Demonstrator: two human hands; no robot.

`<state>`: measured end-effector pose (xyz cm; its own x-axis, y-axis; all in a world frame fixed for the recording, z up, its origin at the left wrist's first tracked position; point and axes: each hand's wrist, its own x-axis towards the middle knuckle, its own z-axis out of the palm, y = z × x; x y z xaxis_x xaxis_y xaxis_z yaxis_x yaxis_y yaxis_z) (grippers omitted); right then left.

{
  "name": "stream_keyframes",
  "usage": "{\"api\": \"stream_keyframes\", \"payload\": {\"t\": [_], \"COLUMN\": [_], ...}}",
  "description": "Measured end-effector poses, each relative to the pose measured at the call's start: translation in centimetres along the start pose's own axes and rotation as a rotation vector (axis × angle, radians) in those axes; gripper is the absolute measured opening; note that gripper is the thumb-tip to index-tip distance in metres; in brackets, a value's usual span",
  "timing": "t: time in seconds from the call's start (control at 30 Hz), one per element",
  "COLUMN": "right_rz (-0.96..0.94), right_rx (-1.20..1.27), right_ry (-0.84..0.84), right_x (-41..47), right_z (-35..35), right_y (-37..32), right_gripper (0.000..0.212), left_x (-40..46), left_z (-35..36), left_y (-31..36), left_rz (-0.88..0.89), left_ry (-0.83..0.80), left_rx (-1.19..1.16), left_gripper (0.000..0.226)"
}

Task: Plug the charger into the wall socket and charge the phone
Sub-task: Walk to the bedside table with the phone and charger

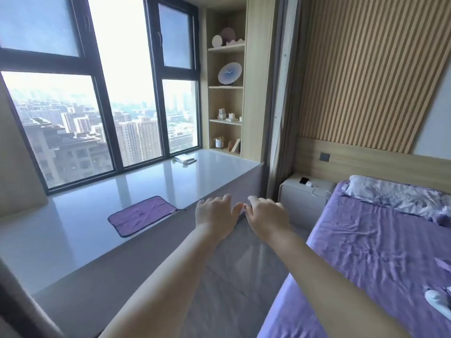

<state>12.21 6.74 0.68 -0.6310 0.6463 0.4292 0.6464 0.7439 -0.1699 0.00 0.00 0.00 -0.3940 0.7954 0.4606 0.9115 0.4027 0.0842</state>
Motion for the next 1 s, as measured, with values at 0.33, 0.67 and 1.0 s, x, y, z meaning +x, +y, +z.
{"api": "stream_keyframes", "payload": {"t": [0.33, 0.67, 1.0], "right_rz": [0.113, 0.2, 0.253], "right_rx": [-0.09, -0.062, -0.016], "right_ry": [-0.286, -0.527, -0.769], "right_x": [-2.2, -8.2, -12.2], "right_z": [11.3, 18.8, 24.7], "right_y": [-5.0, -8.2, -9.3], "right_gripper": [0.045, 0.044, 0.042], "left_x": [-5.3, -13.1, -17.3], "left_z": [7.2, 12.4, 17.1], "left_y": [-10.3, -15.5, -17.5], "left_rz": [-0.082, -0.165, -0.216], "left_ry": [-0.371, -0.664, -0.81], "left_rx": [-0.063, -0.176, -0.229], "left_gripper": [0.058, 0.057, 0.054]}}
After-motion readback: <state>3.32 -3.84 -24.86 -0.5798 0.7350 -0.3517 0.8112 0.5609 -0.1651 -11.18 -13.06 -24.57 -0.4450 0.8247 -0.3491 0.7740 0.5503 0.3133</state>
